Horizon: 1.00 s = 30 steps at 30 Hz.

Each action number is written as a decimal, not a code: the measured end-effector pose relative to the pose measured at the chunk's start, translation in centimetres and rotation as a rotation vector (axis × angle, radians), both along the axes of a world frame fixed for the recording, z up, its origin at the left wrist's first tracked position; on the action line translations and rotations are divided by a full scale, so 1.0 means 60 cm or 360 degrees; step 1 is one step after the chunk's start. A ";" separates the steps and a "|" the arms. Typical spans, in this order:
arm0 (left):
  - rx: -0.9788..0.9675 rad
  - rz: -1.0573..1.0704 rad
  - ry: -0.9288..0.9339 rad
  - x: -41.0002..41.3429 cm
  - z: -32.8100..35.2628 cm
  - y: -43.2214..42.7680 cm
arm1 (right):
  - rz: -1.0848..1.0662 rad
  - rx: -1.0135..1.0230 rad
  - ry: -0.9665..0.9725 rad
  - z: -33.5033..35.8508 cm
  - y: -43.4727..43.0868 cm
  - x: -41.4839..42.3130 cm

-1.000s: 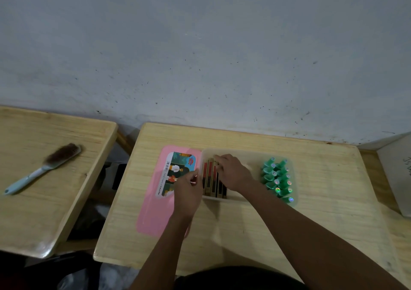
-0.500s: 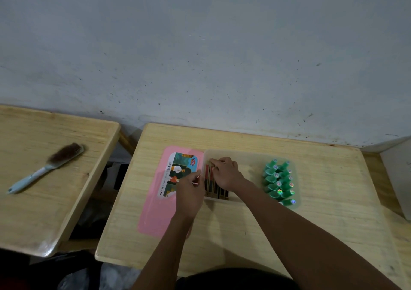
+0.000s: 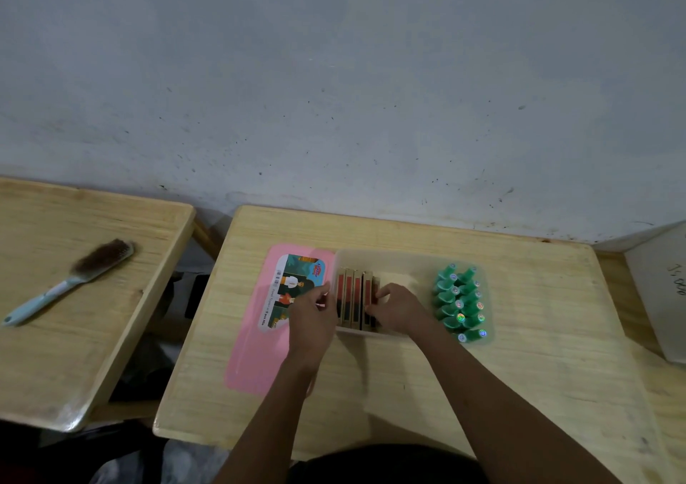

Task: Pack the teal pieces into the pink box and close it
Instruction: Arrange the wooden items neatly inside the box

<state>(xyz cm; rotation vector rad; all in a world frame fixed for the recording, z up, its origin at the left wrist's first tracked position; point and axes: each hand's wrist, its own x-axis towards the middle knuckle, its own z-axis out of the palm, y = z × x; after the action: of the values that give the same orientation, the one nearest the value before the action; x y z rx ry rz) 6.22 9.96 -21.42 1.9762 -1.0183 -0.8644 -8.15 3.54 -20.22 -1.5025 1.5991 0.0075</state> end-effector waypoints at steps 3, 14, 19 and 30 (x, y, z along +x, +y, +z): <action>-0.0006 -0.0006 -0.0007 0.000 0.000 0.000 | -0.0062 0.0023 -0.0075 -0.012 0.004 0.003; -0.0016 -0.0021 -0.0076 -0.002 -0.003 -0.002 | -0.0175 0.0025 -0.0220 -0.029 0.007 -0.004; -0.0046 -0.0024 -0.0098 -0.003 -0.003 -0.004 | -0.0177 0.0133 -0.0316 -0.021 0.004 -0.013; -0.0050 -0.0089 -0.0130 0.014 -0.011 -0.001 | -0.0001 0.0036 -0.0212 -0.018 0.015 -0.030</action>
<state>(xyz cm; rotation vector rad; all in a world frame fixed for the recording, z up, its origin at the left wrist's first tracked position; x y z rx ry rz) 7.09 9.88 -22.06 1.9789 -1.1321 -0.7981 -9.95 4.46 -21.30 -1.4543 1.4886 -0.0729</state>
